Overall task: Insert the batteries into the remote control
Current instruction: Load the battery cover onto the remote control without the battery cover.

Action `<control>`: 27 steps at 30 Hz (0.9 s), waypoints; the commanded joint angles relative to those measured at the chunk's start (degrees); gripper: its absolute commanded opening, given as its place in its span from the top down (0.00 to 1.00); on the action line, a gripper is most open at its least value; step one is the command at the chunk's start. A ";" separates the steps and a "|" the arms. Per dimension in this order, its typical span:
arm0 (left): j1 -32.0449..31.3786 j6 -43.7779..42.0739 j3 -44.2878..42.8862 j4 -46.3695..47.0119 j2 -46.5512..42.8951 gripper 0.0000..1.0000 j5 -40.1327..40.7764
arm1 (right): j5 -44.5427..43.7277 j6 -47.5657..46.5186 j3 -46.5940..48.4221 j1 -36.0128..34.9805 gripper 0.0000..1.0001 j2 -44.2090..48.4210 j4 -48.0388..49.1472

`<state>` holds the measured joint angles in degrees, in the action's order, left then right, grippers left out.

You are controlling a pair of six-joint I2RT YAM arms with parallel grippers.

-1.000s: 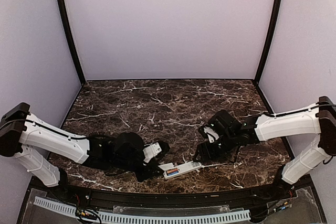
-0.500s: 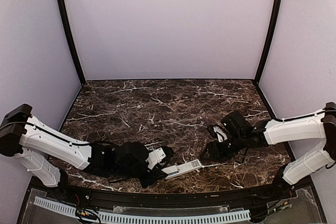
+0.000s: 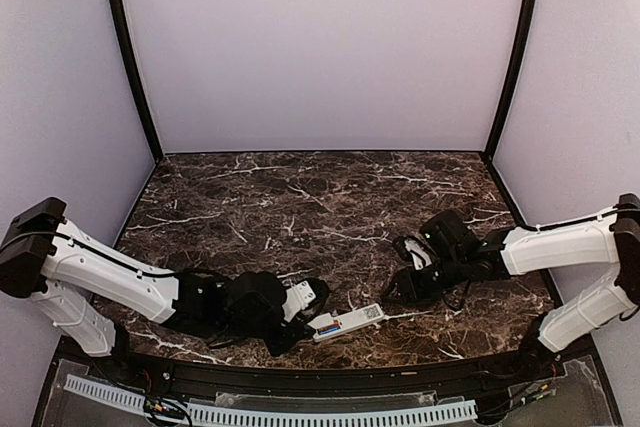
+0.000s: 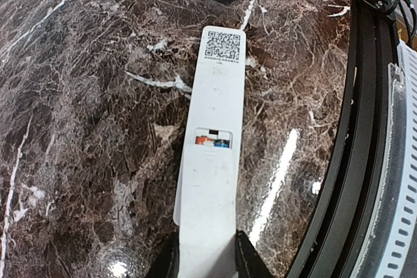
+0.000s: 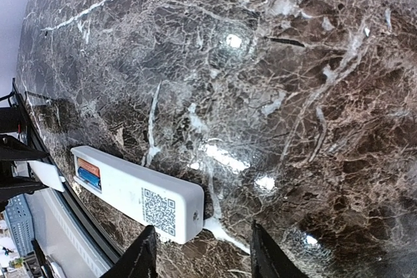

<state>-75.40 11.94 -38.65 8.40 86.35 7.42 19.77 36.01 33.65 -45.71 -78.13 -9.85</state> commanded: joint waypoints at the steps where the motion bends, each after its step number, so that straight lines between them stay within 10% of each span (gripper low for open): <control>1: -0.09 0.43 -2.05 -2.37 2.35 1.00 -0.54 | 0.88 -0.77 0.74 0.01 0.56 -1.57 1.50; 27: 4.81 -1.08 -3.62 -2.52 5.20 1.00 -10.29 | 5.32 -2.33 1.85 0.01 0.58 -7.73 4.54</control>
<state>-71.53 11.60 -42.30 4.71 91.44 0.38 24.45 34.22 34.96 -45.71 -85.30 -7.01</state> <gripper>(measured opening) 0.231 0.424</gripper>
